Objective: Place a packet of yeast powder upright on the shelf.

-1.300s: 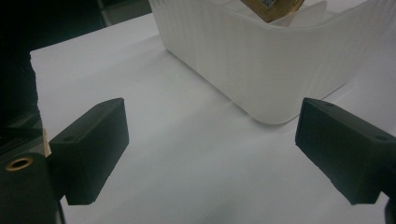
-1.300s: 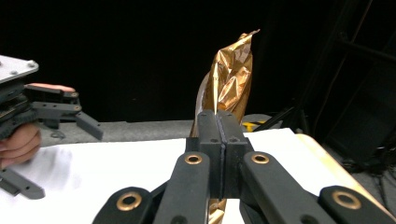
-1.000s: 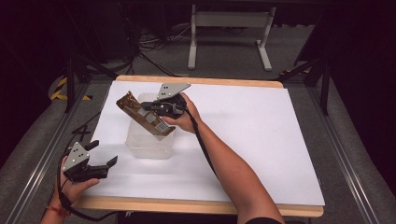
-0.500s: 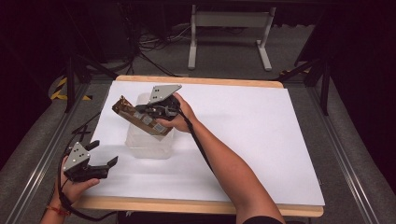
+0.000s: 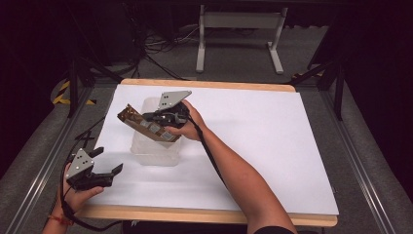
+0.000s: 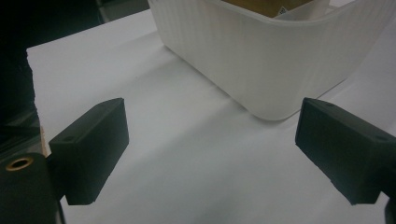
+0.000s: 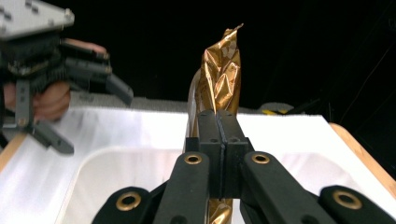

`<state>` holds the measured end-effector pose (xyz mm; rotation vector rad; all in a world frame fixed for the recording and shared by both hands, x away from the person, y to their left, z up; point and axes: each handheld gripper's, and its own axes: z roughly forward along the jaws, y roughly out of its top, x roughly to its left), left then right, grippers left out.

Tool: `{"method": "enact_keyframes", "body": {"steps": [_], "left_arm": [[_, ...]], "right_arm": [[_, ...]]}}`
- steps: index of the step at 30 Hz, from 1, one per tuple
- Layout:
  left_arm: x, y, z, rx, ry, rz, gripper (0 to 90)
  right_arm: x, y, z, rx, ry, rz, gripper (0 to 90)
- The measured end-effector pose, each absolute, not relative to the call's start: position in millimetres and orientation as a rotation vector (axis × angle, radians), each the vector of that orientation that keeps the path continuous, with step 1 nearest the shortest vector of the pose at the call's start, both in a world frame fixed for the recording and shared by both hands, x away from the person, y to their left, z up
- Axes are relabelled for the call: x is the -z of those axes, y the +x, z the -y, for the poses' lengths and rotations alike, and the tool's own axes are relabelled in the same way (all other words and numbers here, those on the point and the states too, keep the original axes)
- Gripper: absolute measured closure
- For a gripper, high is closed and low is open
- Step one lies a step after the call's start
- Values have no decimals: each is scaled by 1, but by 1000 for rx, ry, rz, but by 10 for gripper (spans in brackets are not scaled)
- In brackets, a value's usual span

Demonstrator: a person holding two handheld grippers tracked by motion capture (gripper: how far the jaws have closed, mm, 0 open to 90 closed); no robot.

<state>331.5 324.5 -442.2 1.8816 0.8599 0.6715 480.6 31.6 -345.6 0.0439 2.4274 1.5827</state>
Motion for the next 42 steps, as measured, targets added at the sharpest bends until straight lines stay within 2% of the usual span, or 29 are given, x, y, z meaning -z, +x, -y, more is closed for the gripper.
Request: {"method": "enact_keyframes", "body": {"steps": [7,18,28,32,34,35,36,37,38,40,41,42], "left_arm": [[443,332,-324,-671,1890,-860,107],[443,330,-326,-679,1885,-867,106],[443,330,-326,-682,1892,-864,106],[443,331,-327,-681,1896,-866,105],[443,331,-327,-681,1893,-864,104],[443,331,-327,-681,1893,-864,104],[443,331,-327,-683,1894,-863,104],[443,331,-327,-683,1894,-863,104],[443,331,-327,-681,1898,-864,104],[443,331,-326,-683,1899,-863,104],[443,331,-326,-682,1899,-865,104],[443,331,-326,-680,1901,-862,105]], "right_arm": [[351,474,-19,-1553,51,-2462,900],[339,462,-3,-1433,49,-2513,892],[348,469,-29,-1245,71,-2620,862],[346,476,-32,-1248,85,-2681,760],[346,477,-35,-1228,93,-2696,641],[346,477,-35,-1228,93,-2696,641],[345,477,-38,-1220,98,-2716,569],[345,477,-38,-1220,98,-2716,569],[345,479,-41,-1228,117,-2720,486],[345,480,-43,-1239,128,-2721,474],[343,482,-47,-1220,191,-2674,410],[344,484,-49,-1189,225,-2664,415]]}}
